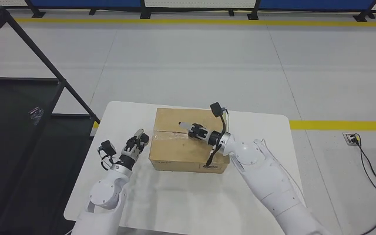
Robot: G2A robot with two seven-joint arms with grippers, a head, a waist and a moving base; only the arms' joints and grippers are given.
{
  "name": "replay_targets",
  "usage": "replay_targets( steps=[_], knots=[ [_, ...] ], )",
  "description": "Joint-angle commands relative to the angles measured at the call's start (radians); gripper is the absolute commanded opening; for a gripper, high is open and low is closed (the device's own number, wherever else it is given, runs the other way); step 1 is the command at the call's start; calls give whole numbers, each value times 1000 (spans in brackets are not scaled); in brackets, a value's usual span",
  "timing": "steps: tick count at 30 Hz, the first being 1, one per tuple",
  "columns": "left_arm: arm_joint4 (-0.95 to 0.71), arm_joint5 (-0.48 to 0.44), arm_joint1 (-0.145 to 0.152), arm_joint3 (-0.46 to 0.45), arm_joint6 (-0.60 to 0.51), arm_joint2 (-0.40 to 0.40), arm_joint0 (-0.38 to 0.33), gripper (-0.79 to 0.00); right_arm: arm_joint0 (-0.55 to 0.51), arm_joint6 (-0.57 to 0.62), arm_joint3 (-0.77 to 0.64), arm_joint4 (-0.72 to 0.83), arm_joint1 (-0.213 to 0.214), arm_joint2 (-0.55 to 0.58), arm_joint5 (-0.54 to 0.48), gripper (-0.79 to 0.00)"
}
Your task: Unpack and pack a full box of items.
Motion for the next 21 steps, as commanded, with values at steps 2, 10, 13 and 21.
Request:
replay_targets(
  steps=[2,10,13,21],
  knots=[
    [-4,-2,-1,20,-4,6,-10,-499,24,23,38,45,-15,-19,-13,0],
    [-15,-18,-5,75,-13,33,-46,-477,88,77,144,124,-57,-69,-66,0],
    [-17,-29,-6,86,-14,43,-58,-477,104,90,176,139,-67,-79,-85,0],
    [-55,-58,-7,57,11,29,-49,-493,125,105,234,149,-85,-89,-109,0]
  ],
)
